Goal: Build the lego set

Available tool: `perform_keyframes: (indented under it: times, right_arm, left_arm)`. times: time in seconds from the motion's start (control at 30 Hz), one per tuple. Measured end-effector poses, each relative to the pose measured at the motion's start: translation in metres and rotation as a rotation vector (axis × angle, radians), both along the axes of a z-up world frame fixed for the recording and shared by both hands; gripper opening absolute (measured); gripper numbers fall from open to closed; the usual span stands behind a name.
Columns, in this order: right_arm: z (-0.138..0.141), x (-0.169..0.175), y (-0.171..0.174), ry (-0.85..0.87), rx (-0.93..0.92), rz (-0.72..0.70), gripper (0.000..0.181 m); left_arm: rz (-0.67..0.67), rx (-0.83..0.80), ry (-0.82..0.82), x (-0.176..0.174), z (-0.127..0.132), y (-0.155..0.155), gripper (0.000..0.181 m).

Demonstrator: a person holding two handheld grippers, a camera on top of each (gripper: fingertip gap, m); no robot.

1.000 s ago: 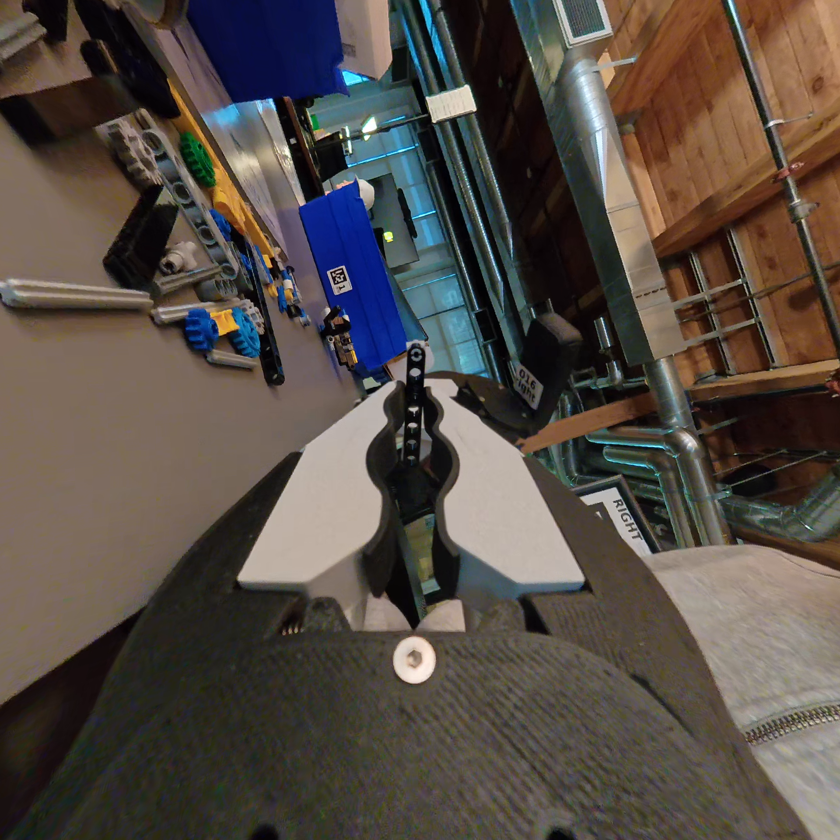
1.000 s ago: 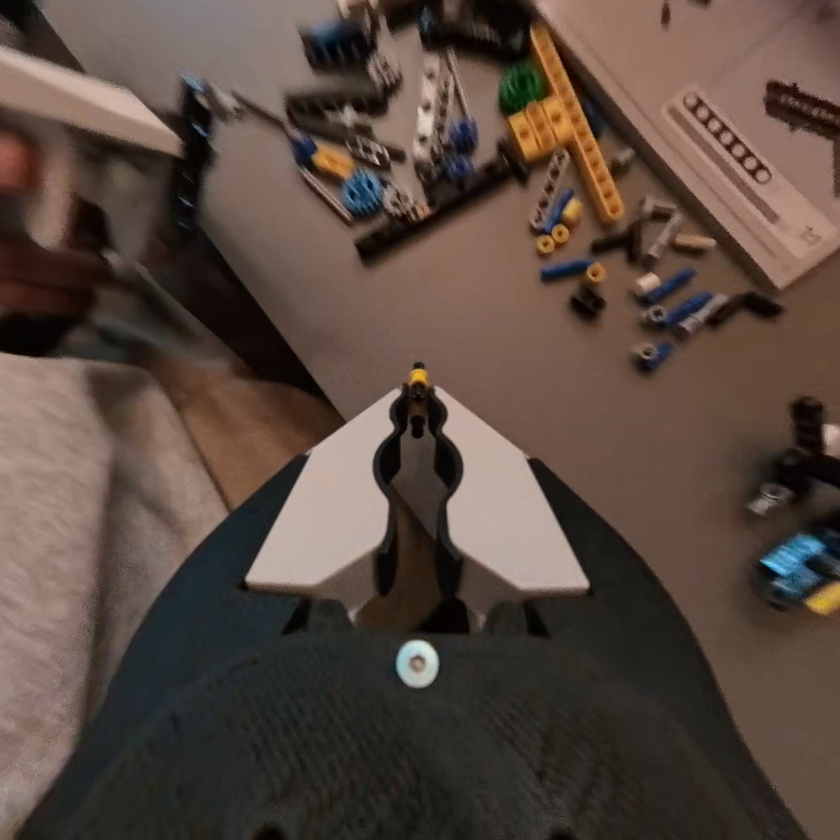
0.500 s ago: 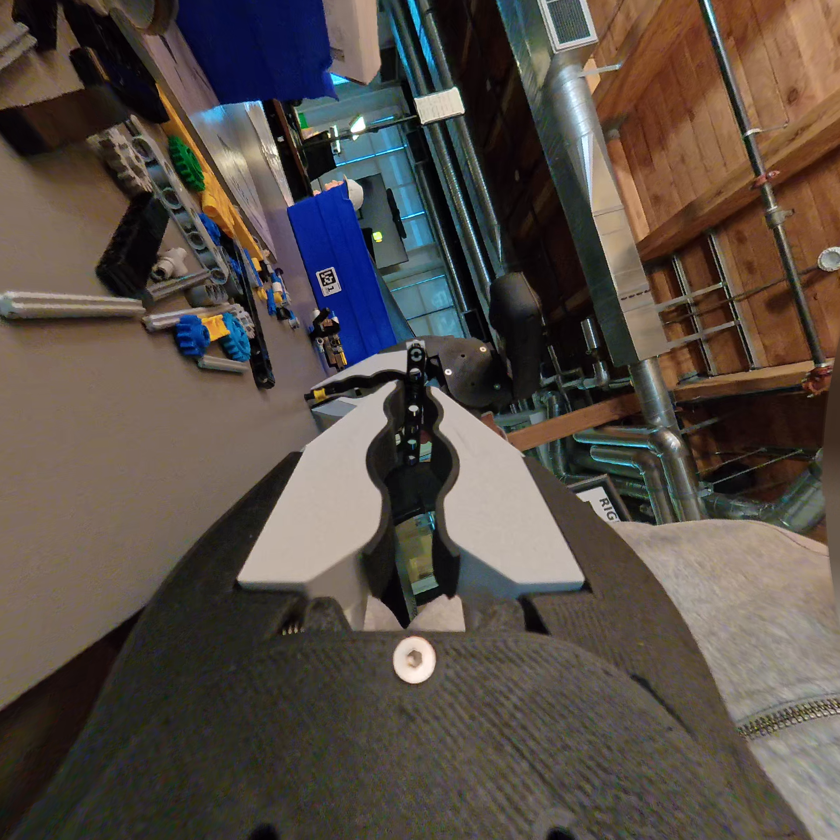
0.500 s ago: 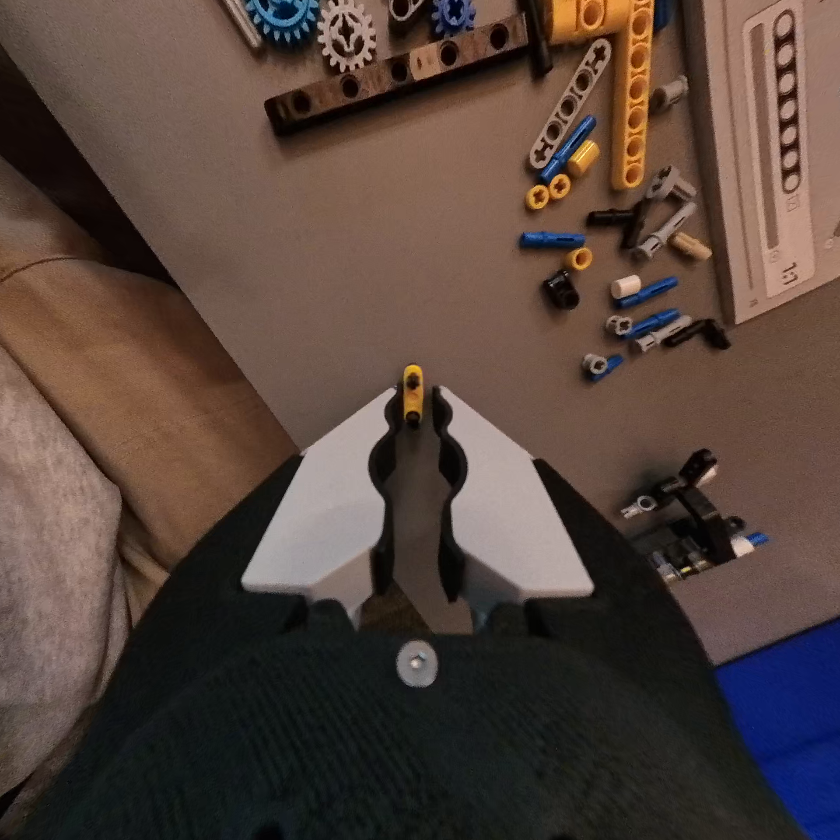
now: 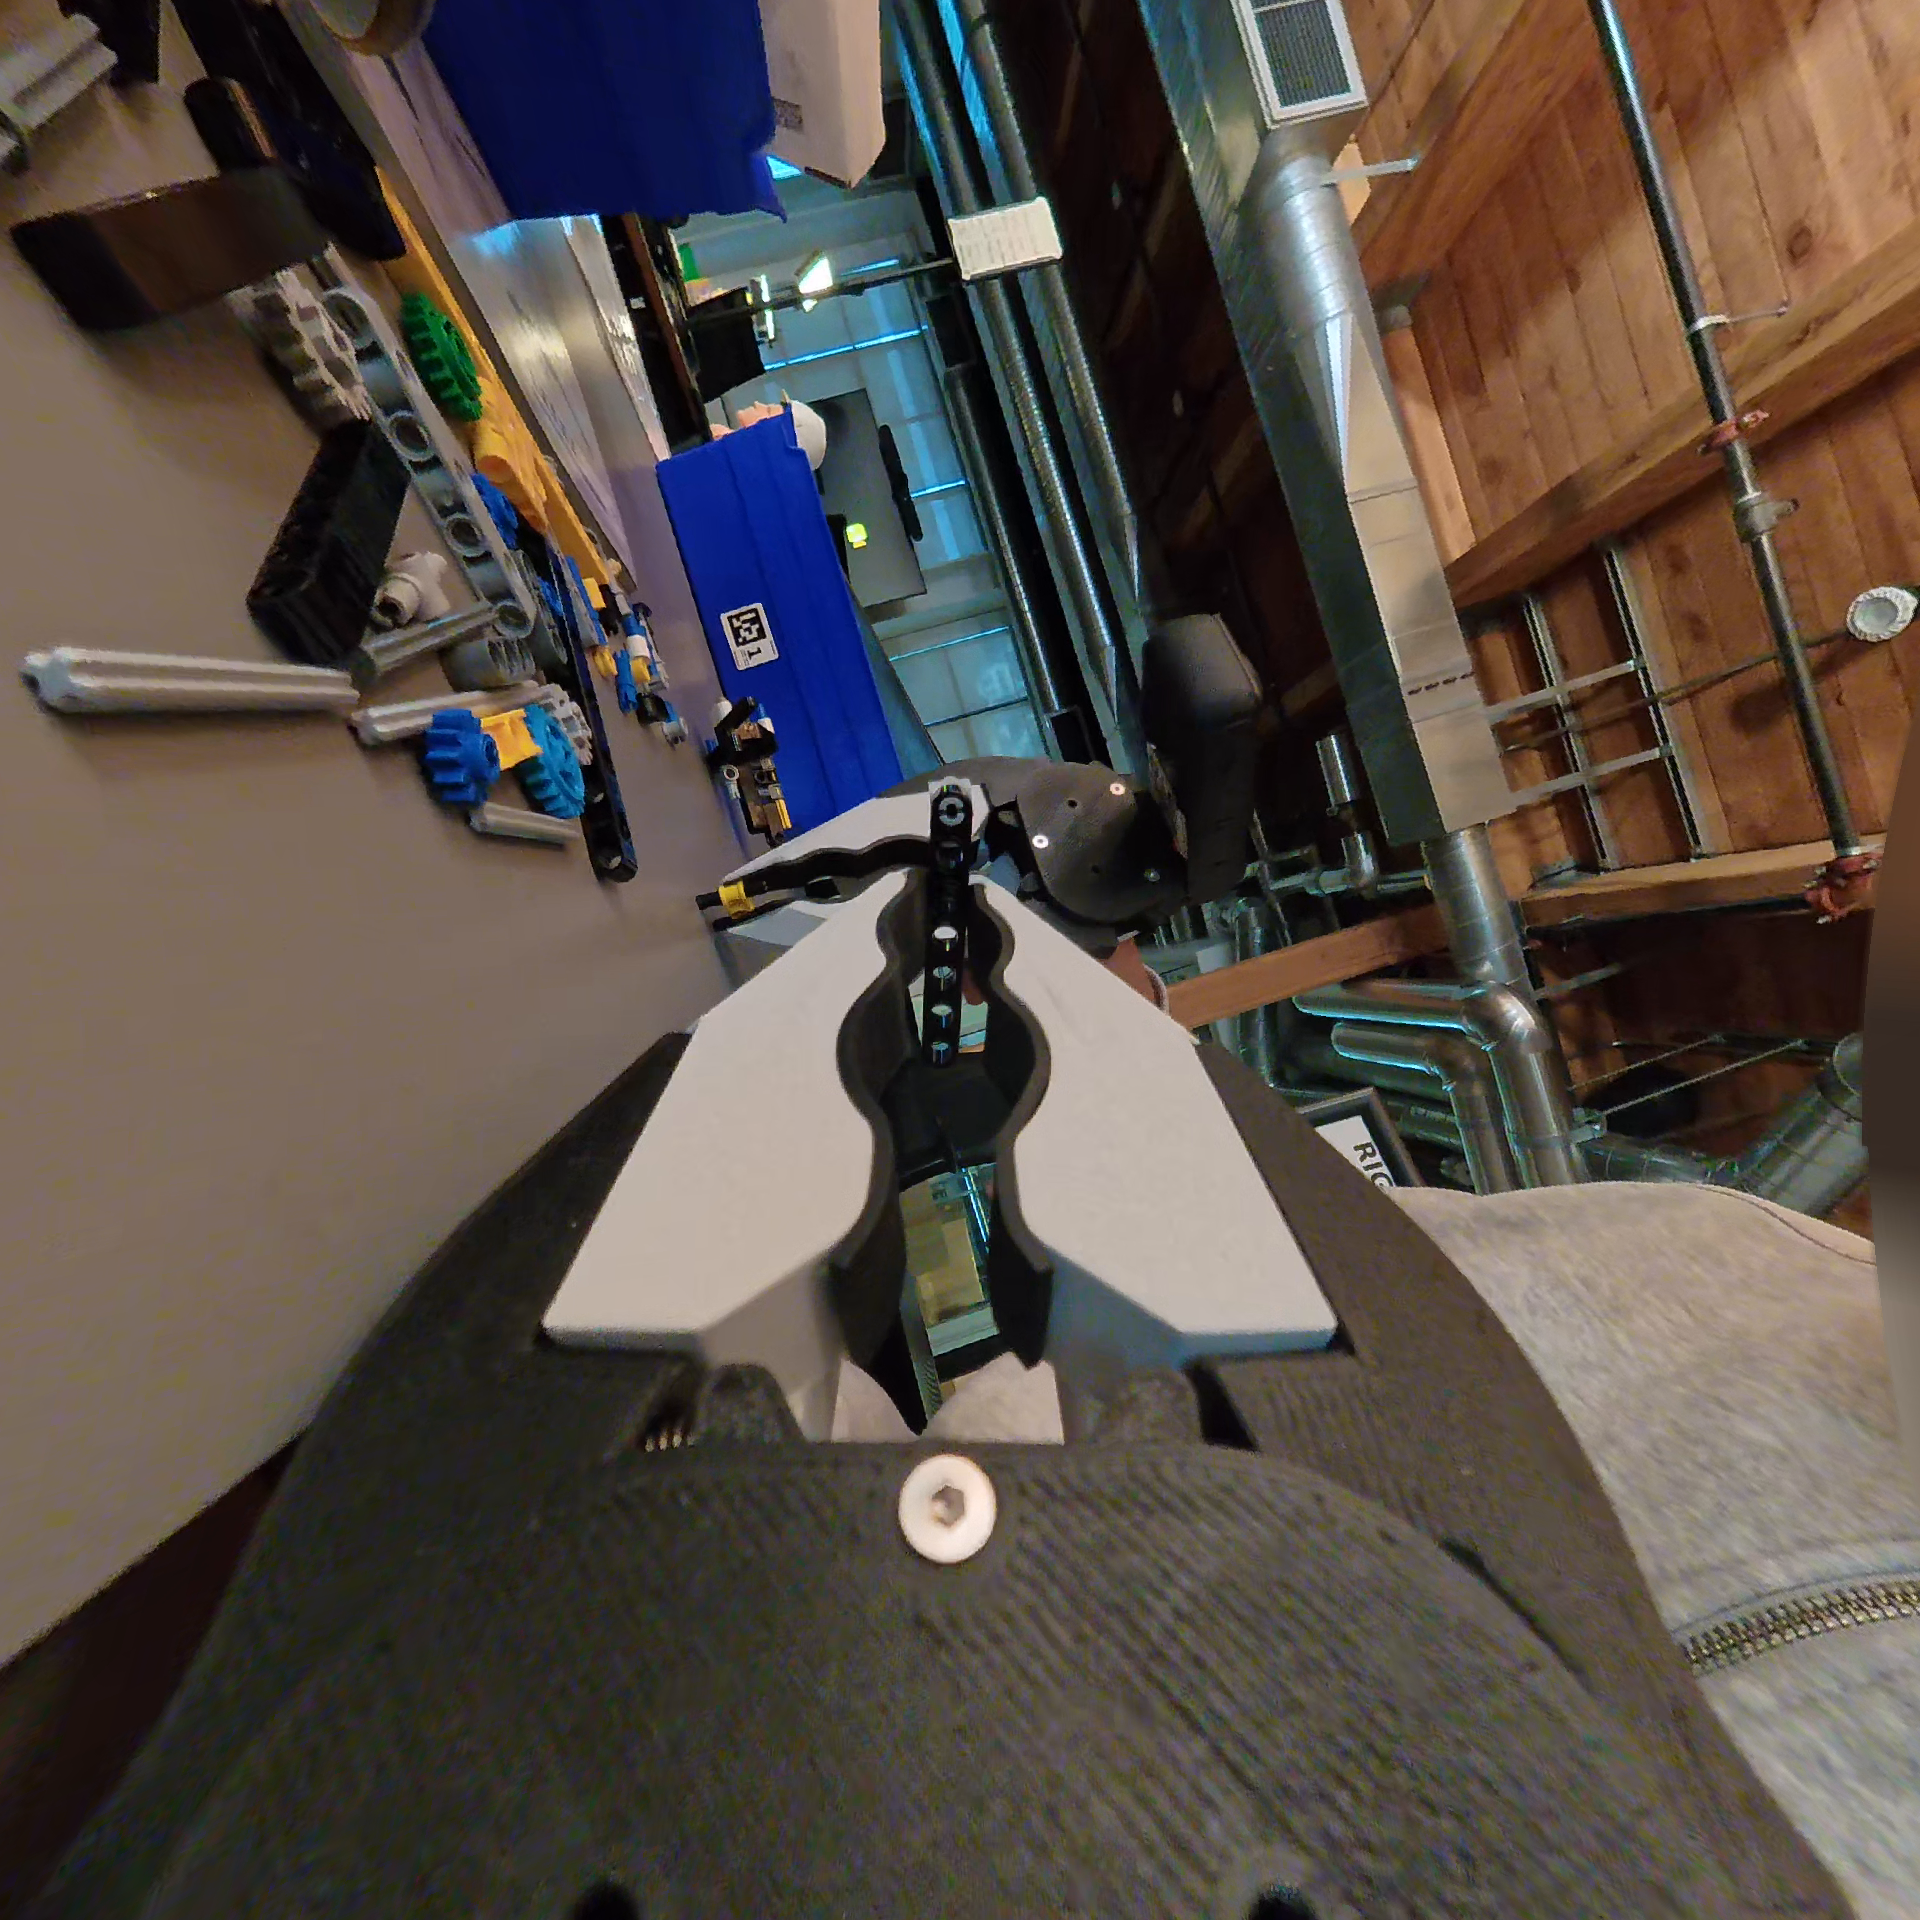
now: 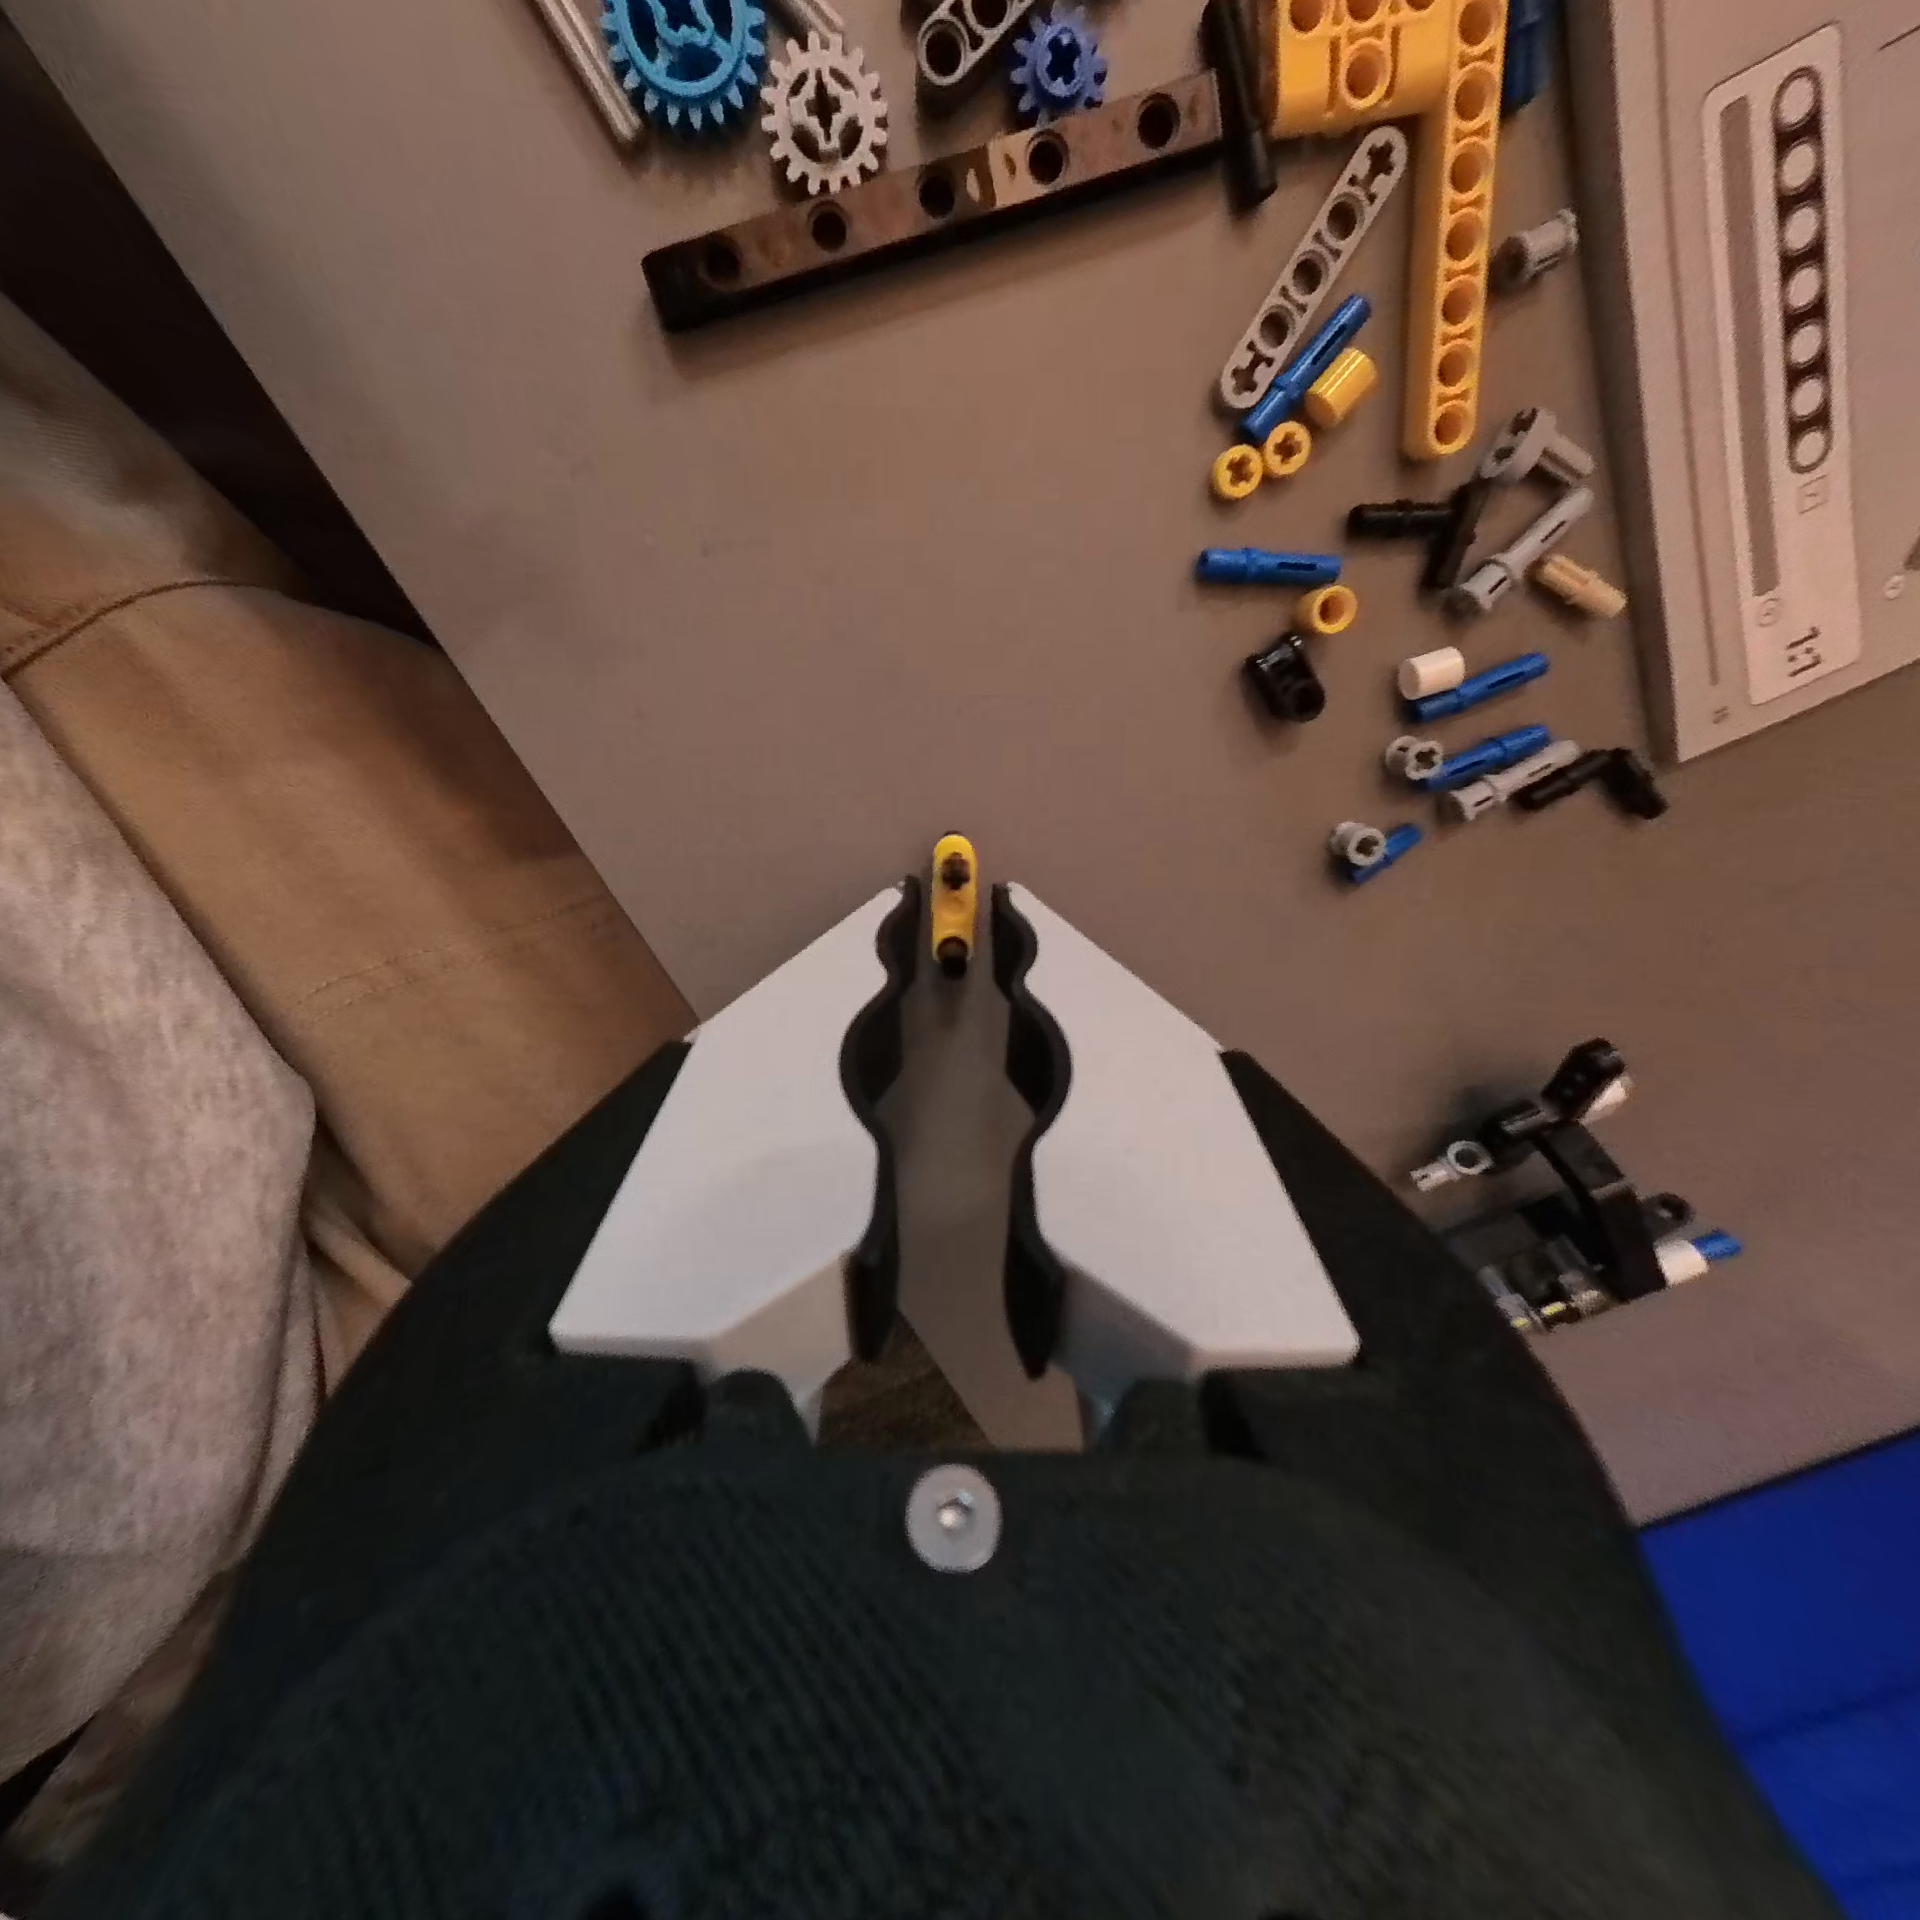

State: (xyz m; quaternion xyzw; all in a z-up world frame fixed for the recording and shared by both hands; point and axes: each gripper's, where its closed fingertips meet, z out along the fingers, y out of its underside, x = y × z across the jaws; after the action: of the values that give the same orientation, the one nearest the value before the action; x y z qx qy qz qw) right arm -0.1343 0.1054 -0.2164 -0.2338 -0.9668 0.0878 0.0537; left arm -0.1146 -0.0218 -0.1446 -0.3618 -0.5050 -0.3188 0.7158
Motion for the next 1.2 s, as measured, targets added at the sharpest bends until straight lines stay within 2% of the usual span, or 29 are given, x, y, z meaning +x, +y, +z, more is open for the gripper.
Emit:
perform_keyframes:
  times: [0.03,0.27,0.4,0.5,0.57,0.67,0.73,0.8,0.83,0.93,1.03,1.1,1.2]
  right_arm:
    - [0.000,0.000,0.000,0.000,-0.001,0.001,0.011]
    - [0.002,0.003,0.001,-0.039,-0.015,-0.014,0.017]
    - [0.018,-0.001,0.004,-0.021,-0.061,-0.044,0.038]
    - [0.043,-0.008,0.005,0.044,-0.141,-0.078,0.055]
    - [0.073,-0.020,0.001,0.169,-0.271,-0.096,0.059]
    - [0.135,-0.038,-0.001,0.498,-0.486,-0.072,0.025]
    - [0.156,-0.046,0.011,0.653,-0.497,-0.116,0.008]
    - [0.155,-0.049,0.016,0.663,-0.491,-0.166,0.021]
    - [0.155,-0.048,0.014,0.658,-0.518,-0.178,0.038]
    - [0.167,-0.057,0.015,0.780,-0.522,-0.196,0.041]
    - [0.192,-0.068,0.021,1.005,-0.537,-0.241,0.061]
    - [0.194,-0.064,0.009,0.982,-0.647,-0.208,0.059]
    - [0.168,-0.063,0.001,0.699,-0.724,-0.301,0.060]
  left_arm:
    - [0.000,0.000,0.000,0.000,0.000,0.000,0.005]
    - [-0.004,-0.002,0.000,0.001,0.000,0.001,0.005]
    - [0.000,-0.002,0.000,0.000,0.000,0.000,0.005]
    - [-0.003,0.000,-0.001,0.001,-0.001,0.001,0.005]
    - [-0.003,0.002,-0.002,0.000,-0.001,0.001,0.005]
    - [-0.002,0.002,-0.002,0.000,-0.001,0.001,0.005]
    - [-0.007,0.002,-0.004,0.001,-0.002,0.002,0.005]
    - [-0.012,0.004,-0.005,0.002,-0.002,0.003,0.004]
    - [-0.014,0.005,-0.004,0.002,-0.001,0.004,0.004]
    - [-0.012,0.000,0.004,0.003,0.000,0.005,0.005]
    - [-0.008,0.004,0.008,0.002,0.000,0.005,0.005]
    - [-0.013,0.001,0.008,0.003,-0.001,0.007,0.005]
    - [-0.017,-0.005,0.017,0.005,0.000,0.008,0.005]
